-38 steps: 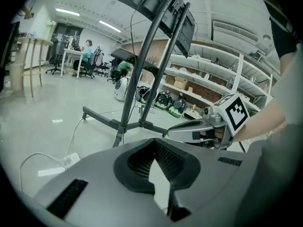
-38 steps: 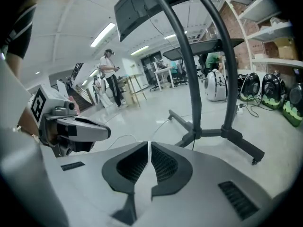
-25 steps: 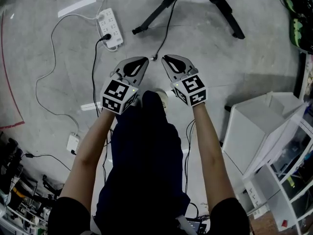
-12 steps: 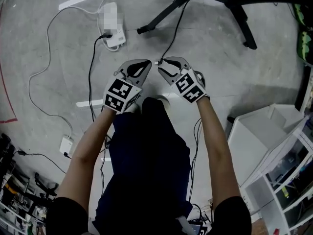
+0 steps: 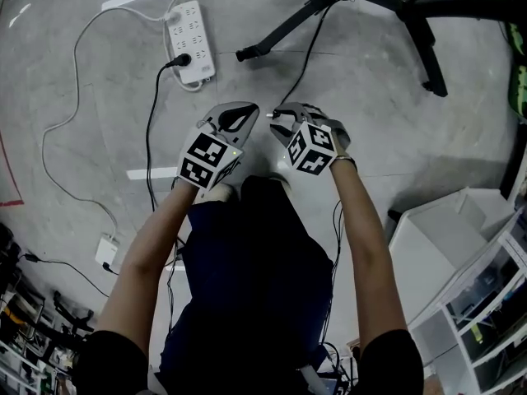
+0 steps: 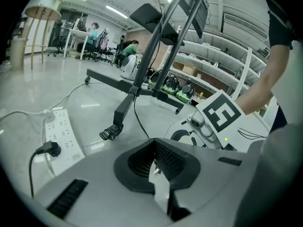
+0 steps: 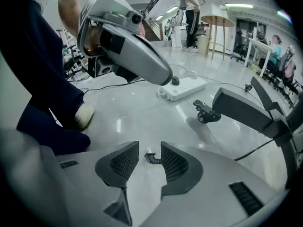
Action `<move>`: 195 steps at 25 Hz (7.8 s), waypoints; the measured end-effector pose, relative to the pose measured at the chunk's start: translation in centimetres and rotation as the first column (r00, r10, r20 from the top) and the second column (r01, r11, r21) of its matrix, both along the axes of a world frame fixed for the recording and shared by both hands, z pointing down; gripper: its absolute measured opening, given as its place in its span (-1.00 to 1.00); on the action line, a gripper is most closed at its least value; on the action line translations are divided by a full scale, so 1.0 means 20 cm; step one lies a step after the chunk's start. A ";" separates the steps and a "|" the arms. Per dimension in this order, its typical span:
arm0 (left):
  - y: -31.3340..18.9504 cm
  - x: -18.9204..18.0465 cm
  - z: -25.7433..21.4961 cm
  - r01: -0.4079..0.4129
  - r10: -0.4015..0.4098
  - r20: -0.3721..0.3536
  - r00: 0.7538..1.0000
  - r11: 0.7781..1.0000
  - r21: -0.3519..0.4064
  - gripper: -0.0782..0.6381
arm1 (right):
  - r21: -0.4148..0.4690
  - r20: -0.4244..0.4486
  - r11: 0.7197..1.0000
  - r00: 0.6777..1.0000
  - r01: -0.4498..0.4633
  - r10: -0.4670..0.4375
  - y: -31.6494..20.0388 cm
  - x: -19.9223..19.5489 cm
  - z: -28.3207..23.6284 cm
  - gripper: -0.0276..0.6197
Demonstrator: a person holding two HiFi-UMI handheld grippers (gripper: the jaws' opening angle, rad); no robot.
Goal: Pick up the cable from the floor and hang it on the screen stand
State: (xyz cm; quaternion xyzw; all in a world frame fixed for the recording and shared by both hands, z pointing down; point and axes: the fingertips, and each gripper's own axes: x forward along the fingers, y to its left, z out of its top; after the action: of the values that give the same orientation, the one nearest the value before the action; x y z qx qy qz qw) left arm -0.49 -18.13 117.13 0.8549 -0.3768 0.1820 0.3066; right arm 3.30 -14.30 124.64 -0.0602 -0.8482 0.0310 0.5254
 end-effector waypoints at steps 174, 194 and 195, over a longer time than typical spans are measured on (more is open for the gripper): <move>0.14 0.26 -3.66 0.044 -0.031 -0.063 0.998 0.976 0.213 -0.76 | -0.393 0.670 0.653 0.285 -0.647 0.685 -0.10 0.11 -4.40 -0.58; 0.07 0.39 -3.68 0.079 -0.068 -0.089 0.994 0.987 0.137 -0.76 | -0.379 0.704 0.678 0.279 -0.629 0.653 -0.26 0.29 -4.45 -0.58; 0.06 0.40 -3.68 0.079 -0.067 -0.091 0.994 0.988 0.134 -0.76 | -0.379 0.705 0.676 0.276 -0.632 0.654 -0.28 0.29 -4.45 -0.58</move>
State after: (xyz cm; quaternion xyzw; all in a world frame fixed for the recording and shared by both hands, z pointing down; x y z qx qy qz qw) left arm 7.45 -17.01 43.50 0.8667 -0.4059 0.1074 0.2694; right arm 9.18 -19.93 35.65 0.2731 -0.9362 0.2194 0.0273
